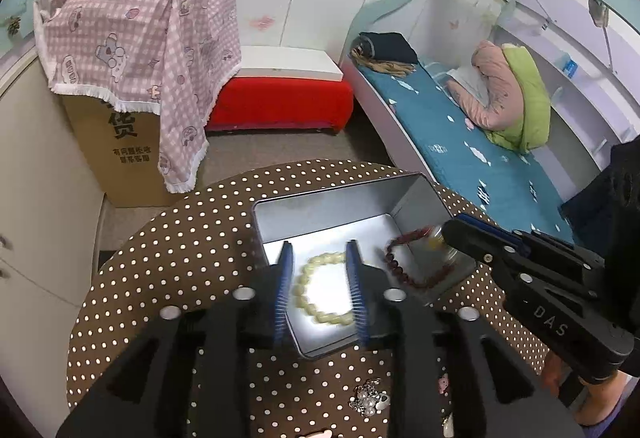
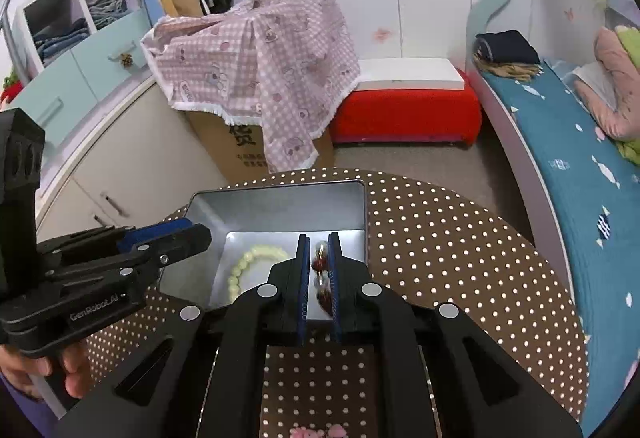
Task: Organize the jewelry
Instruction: 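Carry both bracelets into the grey box and open both tools, then move both tools back over the remaining charms on the table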
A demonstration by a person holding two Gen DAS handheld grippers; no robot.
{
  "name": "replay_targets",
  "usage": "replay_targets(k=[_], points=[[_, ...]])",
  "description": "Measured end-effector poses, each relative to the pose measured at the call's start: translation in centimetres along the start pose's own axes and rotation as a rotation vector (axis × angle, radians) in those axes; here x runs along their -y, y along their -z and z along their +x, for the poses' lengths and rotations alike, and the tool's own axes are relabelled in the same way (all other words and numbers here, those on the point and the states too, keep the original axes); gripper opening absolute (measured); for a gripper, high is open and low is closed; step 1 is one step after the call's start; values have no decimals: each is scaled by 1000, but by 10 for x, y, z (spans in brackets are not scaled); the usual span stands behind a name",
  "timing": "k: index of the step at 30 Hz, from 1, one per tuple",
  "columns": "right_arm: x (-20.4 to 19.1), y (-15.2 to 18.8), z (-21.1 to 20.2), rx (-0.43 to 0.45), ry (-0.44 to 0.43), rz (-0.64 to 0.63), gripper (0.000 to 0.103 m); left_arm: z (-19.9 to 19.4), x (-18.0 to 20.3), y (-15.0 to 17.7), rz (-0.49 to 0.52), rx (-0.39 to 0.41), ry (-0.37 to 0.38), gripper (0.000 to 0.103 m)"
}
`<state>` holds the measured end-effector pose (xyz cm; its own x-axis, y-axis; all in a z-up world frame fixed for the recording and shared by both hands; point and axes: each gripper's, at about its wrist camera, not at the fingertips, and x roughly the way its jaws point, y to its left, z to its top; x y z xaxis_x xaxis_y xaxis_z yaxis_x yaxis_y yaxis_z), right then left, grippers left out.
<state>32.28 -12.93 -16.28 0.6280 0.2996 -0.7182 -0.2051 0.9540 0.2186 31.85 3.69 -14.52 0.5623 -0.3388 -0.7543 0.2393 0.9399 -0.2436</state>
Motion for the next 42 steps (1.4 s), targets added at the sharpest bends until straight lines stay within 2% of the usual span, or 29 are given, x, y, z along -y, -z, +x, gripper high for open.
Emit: replay_targets(k=[2, 3, 4, 6, 8, 9, 11, 14, 17, 22, 25, 29, 34, 42], points=[[1, 0, -5, 7, 1, 9, 11, -4, 0, 0, -5, 5, 8, 28], [2, 0, -8, 13, 0, 13, 11, -8, 1, 0, -6, 13, 7, 31], [2, 0, -12, 19, 1, 16, 11, -10, 2, 1, -7, 19, 4, 39], [3, 1, -20, 30, 3, 17, 11, -22, 4, 1, -9, 49, 1, 49], [1, 3, -31, 44, 1, 16, 11, -36, 7, 2, -7, 80, -2, 53], [1, 3, -36, 51, 0, 15, 11, -42, 8, 3, -6, 93, -3, 59], [-2, 7, -52, 72, 8, 5, 13, -60, 10, 7, -3, 136, -12, 60], [-5, 14, -75, 115, 33, -11, 47, -81, 14, 16, 9, 173, -29, 65], [-11, 25, -98, 143, 46, -44, 46, -100, 18, 30, 23, 213, -52, 66], [-9, 46, -125, 180, 94, -57, 54, -124, 15, 61, 6, 257, -86, 71], [-1, 62, -134, 181, 117, -40, 57, -127, 9, 78, -6, 257, -111, 72], [11, 86, -136, 160, 129, -9, 59, -117, -5, 98, -28, 205, -123, 71], [20, 114, -128, 106, 129, 10, 59, -103, -14, 126, -63, 148, -102, 71], [23, 148, -112, 43, 115, 27, 59, -70, 5, 159, -14, 66, -89, 68]])
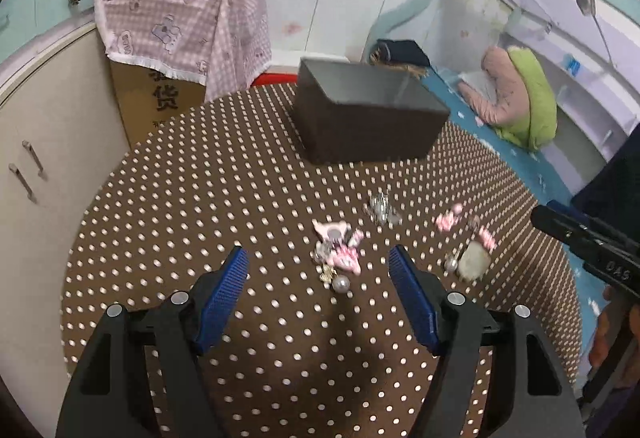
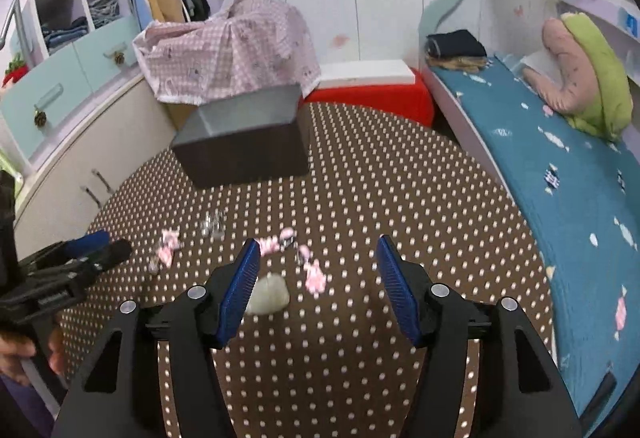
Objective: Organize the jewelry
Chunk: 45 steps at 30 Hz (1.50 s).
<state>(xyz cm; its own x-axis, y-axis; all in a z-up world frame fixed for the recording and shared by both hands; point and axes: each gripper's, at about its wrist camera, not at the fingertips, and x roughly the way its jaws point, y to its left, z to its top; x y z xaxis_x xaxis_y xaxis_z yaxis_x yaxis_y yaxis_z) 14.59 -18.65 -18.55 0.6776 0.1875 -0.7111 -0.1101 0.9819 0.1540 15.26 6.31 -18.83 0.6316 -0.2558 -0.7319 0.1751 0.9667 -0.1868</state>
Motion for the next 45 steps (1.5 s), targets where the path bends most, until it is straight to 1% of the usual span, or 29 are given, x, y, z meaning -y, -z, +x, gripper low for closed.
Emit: replay_targets(k=[2, 6, 9, 10, 12, 14, 15, 16, 22, 30, 31, 32, 33, 35, 36, 39, 44, 45], points=[[2, 7, 1, -11, -3, 6, 59, 6, 3, 4, 7, -11, -10, 67], [3, 15, 4, -28, -2, 13, 59, 15, 6, 7, 21, -25, -24, 53], [3, 18, 6, -34, -5, 14, 59, 20, 6, 10, 26, -34, -31, 46], [3, 19, 6, -36, -8, 15, 59, 22, 6, 10, 28, -41, -28, 41], [2, 20, 8, -39, -12, 11, 59, 22, 6, 12, 30, -38, -29, 38], [0, 21, 9, -41, -14, 5, 59, 23, 7, 11, 39, -35, -36, 31], [-2, 21, 10, -40, -17, 1, 59, 23, 7, 11, 41, -35, -41, 22], [-4, 21, 10, -40, -18, -3, 59, 23, 6, 11, 39, -37, -43, 10], [-16, 21, 14, -42, -28, -36, 59, 18, 0, 11, 14, -35, -16, 9], [-55, 21, 28, -54, -77, -142, 58, -6, -6, 13, 11, -3, 7, 9], [-58, 21, 30, -58, -83, -152, 57, -8, -7, 14, 9, -1, 8, 9], [-63, 20, 34, -65, -93, -164, 53, -10, -7, 15, 9, -1, 11, 9], [-67, 19, 37, -65, -95, -176, 50, -11, -8, 14, 7, 1, 14, 9], [-72, 17, 41, -64, -90, -195, 50, -14, -8, 15, 5, 4, 23, 9], [-74, 16, 44, -65, -96, -201, 47, -15, -9, 15, 4, 5, 27, 9], [-77, 13, 53, -89, -113, -224, 42, -15, -9, 14, 1, 6, 34, 9], [-75, 18, 63, -136, -112, -222, 38, -13, -10, 15, -1, 1, 47, 9], [-73, 20, 62, -139, -110, -220, 33, -13, -10, 15, -1, 0, 49, 9]])
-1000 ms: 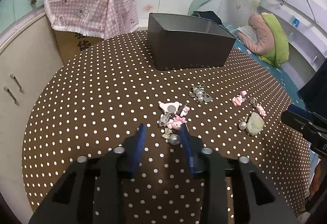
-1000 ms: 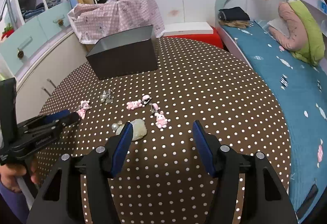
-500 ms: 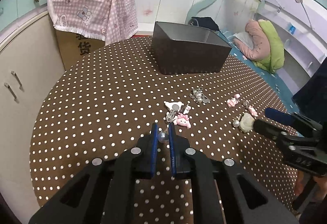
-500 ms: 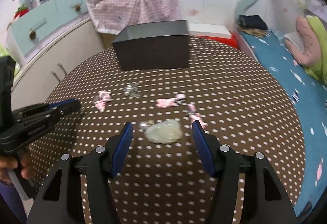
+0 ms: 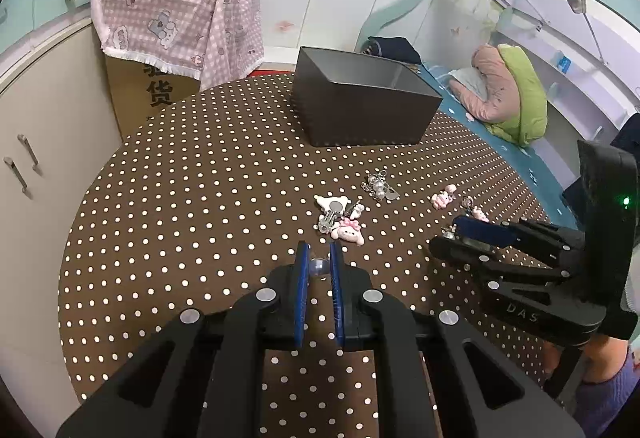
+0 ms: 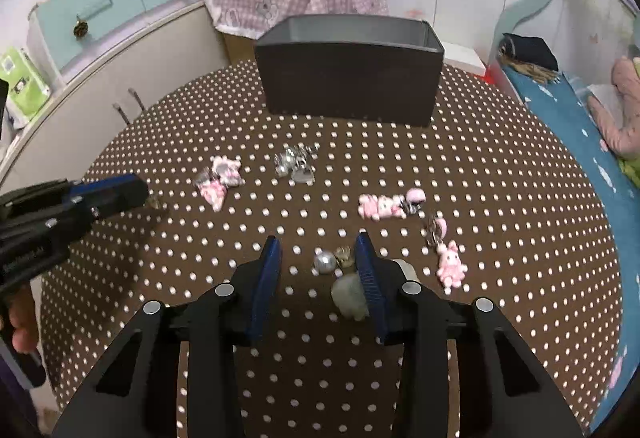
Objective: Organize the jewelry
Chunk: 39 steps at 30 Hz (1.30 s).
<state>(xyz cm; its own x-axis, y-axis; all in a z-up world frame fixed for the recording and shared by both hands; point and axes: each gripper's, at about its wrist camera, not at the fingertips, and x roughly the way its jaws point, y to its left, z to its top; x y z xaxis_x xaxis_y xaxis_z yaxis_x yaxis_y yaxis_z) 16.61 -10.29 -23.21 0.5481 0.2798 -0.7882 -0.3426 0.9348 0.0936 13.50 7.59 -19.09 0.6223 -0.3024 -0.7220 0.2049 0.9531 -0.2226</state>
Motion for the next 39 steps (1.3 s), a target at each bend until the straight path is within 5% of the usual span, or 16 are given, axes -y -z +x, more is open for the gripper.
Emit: replay_targets(k=[13, 26, 39], points=[[13, 1, -2, 12, -12, 4, 10, 0, 14, -4, 23, 8, 27, 9], [20, -9, -17, 55, -41, 30, 11, -5, 19, -20, 24, 31, 80, 9], [43, -85, -58, 205, -73, 64, 11, -4, 30, -107, 45, 108, 172, 9]])
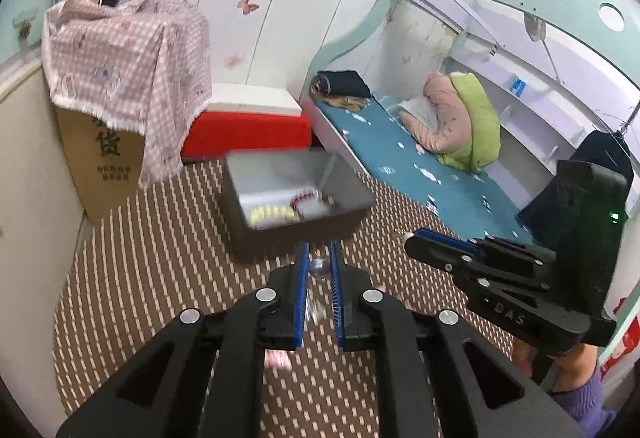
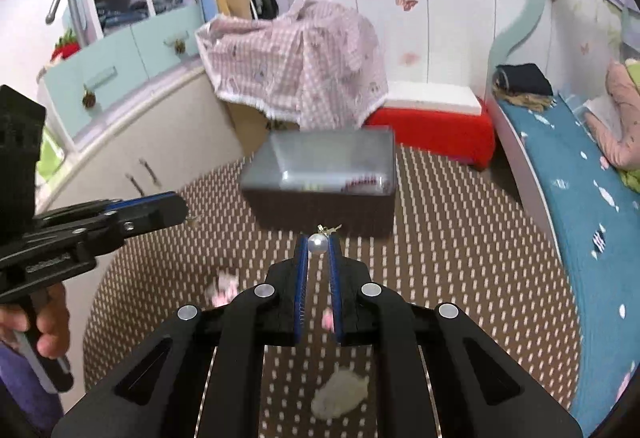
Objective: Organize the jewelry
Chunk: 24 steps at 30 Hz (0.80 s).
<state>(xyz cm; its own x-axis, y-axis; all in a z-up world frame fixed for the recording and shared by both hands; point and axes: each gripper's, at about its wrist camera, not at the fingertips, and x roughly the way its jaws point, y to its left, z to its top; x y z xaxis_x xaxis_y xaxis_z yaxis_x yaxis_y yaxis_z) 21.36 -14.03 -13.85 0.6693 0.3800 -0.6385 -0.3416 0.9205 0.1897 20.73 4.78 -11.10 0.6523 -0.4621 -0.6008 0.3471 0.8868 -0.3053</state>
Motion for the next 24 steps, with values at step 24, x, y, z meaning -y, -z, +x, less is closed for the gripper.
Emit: replay_targets(k=[24], points=[[24, -44, 96, -104, 0, 91, 11, 102, -32, -37, -82, -147, -27, 10]])
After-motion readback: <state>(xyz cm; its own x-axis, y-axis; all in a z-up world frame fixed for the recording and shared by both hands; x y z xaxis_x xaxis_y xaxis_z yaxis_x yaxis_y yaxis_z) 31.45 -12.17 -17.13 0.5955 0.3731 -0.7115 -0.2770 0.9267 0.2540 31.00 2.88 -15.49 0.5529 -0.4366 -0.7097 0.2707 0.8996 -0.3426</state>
